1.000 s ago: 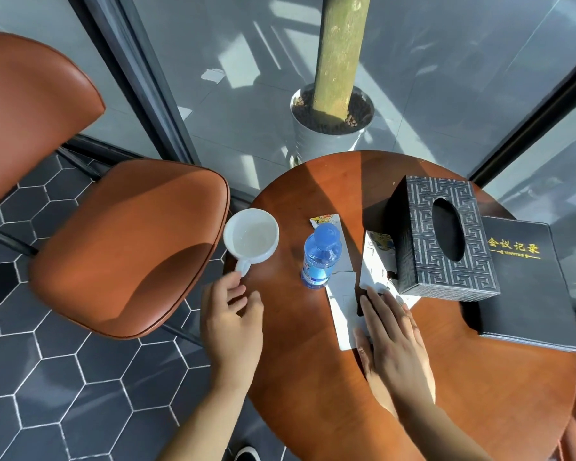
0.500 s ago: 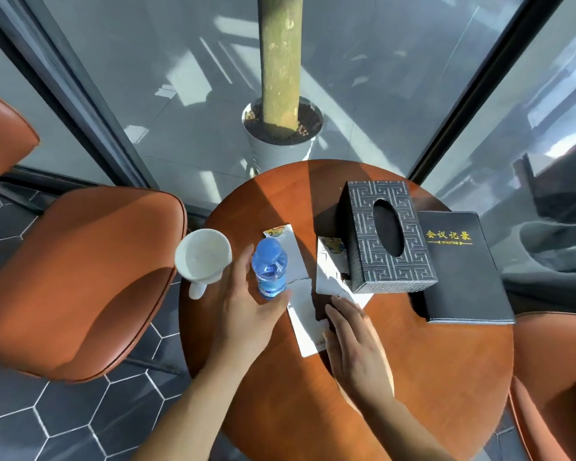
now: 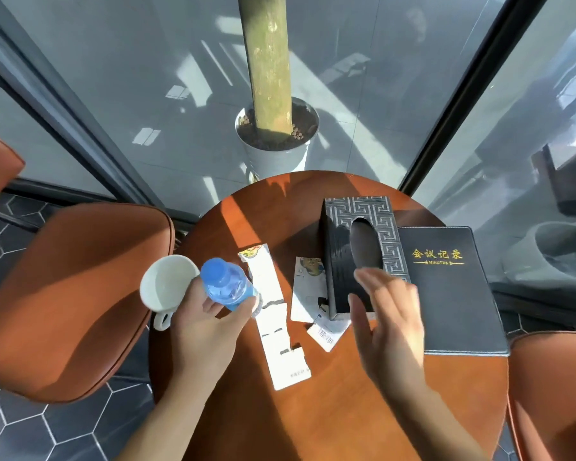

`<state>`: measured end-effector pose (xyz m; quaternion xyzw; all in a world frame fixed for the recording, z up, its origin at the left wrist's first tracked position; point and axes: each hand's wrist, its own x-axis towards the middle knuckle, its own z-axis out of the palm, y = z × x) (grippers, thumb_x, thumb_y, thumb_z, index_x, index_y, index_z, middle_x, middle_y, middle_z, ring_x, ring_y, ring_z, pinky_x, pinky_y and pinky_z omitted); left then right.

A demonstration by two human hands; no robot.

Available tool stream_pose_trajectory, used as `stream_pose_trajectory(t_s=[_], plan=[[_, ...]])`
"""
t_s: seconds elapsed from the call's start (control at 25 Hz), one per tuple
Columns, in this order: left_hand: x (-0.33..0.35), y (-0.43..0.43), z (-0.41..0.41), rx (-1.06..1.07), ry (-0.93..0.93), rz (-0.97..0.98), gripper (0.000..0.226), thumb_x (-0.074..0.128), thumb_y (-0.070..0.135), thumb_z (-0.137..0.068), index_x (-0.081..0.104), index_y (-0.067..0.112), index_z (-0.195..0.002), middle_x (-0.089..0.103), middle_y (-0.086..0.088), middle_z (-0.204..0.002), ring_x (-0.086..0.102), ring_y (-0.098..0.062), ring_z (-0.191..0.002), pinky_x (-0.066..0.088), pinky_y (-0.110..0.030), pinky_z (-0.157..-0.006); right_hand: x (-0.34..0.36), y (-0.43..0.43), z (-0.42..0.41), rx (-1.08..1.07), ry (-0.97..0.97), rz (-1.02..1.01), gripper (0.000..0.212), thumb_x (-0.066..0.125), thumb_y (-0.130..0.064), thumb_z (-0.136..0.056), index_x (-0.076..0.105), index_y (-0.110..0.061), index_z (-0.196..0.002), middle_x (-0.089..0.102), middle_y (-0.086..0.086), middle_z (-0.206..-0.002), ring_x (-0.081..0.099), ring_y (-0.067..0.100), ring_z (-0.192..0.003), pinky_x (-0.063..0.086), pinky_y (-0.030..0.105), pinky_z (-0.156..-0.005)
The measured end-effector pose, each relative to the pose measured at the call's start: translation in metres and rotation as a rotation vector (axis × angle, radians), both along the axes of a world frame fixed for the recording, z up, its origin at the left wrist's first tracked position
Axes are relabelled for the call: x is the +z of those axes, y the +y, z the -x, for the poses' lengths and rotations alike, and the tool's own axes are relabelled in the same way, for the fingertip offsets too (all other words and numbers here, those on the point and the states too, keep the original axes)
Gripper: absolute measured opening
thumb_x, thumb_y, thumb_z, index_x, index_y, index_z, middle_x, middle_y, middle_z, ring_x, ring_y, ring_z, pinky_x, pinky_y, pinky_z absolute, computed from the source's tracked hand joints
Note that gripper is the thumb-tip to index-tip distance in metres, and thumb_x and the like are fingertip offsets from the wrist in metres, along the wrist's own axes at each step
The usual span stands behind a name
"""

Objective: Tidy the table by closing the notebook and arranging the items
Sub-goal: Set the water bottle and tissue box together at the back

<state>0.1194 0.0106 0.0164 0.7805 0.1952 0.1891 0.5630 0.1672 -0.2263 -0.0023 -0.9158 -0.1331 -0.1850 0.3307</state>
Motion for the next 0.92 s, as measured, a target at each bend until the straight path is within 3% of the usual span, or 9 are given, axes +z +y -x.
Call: stream_pose_trajectory(t_s=[0.16,0.28,0.44,0.52,0.6,0.72,0.8,0.92], plan=[[0.01,-0.004,-0.034,-0.006,0.01,0.044,0.054,0.084,0.027,-0.065,0.061,0.025,-0.114,0.07,0.016,-0.109,0.066,-0.005,-0.109,0.055,-0.017,-0.083,0.011,-0.009,-0.059,-0.137,0.239,0.146,0.055,0.073,-0.024,-0.087,0.055,-0.01,-0.136,0.052,0.012,-0.139,0.043,0.034,-0.126,0.044,0.045,-0.102],[0.005,-0.01,-0.066,-0.026,0.086,0.048,0.058,0.087,0.018,-0.067,0.06,0.025,-0.118,0.07,0.015,-0.112,0.065,-0.001,-0.107,0.056,-0.021,-0.086,0.011,-0.013,-0.087,-0.193,0.478,0.16,0.069,0.066,-0.035,-0.09,0.037,-0.017,-0.149,0.046,0.009,-0.147,0.041,0.032,-0.132,0.041,0.044,-0.104],[-0.004,-0.02,-0.1,-0.051,0.131,0.013,0.046,0.086,0.024,-0.07,0.061,0.033,-0.107,0.068,0.023,-0.102,0.066,0.002,-0.098,0.052,-0.011,-0.076,0.012,-0.018,-0.113,-0.223,0.566,0.184,0.077,0.062,-0.03,-0.08,0.029,-0.029,-0.15,0.067,0.01,-0.114,0.059,0.037,-0.107,0.045,0.04,-0.075],[-0.006,-0.02,-0.114,-0.091,0.132,-0.025,0.044,0.085,0.028,-0.071,0.058,0.035,-0.104,0.067,0.021,-0.099,0.065,0.003,-0.096,0.049,-0.006,-0.071,0.017,-0.016,-0.12,-0.251,0.558,0.144,0.078,0.06,-0.031,-0.074,0.031,-0.04,-0.146,0.064,0.004,-0.094,0.06,0.033,-0.091,0.046,0.037,-0.068],[-0.01,-0.018,-0.126,-0.11,0.136,0.004,0.048,0.086,0.023,-0.071,0.058,0.031,-0.109,0.068,0.015,-0.103,0.067,-0.004,-0.096,0.051,-0.01,-0.075,0.021,-0.008,-0.129,-0.293,0.565,0.084,0.078,0.058,-0.032,-0.072,0.031,-0.046,-0.144,0.059,0.0,-0.088,0.055,0.029,-0.083,0.045,0.036,-0.065],[-0.015,-0.015,-0.139,-0.122,0.127,0.061,0.054,0.087,0.012,-0.069,0.058,0.027,-0.113,0.067,0.016,-0.101,0.067,0.0,-0.095,0.05,-0.009,-0.069,0.024,0.008,-0.153,-0.375,0.579,-0.046,0.073,0.059,-0.028,-0.079,0.035,-0.046,-0.145,0.065,0.004,-0.113,0.06,0.034,-0.106,0.048,0.039,-0.074],[-0.017,-0.01,-0.146,-0.151,0.083,0.098,0.053,0.085,0.008,-0.07,0.06,0.028,-0.112,0.067,0.018,-0.102,0.066,0.003,-0.096,0.05,-0.008,-0.068,0.023,0.021,-0.17,-0.449,0.566,-0.109,0.071,0.059,-0.027,-0.082,0.036,-0.044,-0.146,0.057,0.007,-0.132,0.051,0.034,-0.123,0.048,0.043,-0.082],[-0.023,-0.004,-0.15,-0.185,0.013,0.129,0.053,0.082,0.002,-0.072,0.061,0.032,-0.11,0.069,0.015,-0.104,0.068,-0.001,-0.097,0.052,-0.013,-0.076,0.013,0.042,-0.179,-0.619,0.556,-0.203,0.067,0.058,-0.028,-0.087,0.034,-0.042,-0.148,0.047,0.009,-0.136,0.041,0.034,-0.127,0.046,0.045,-0.084]])
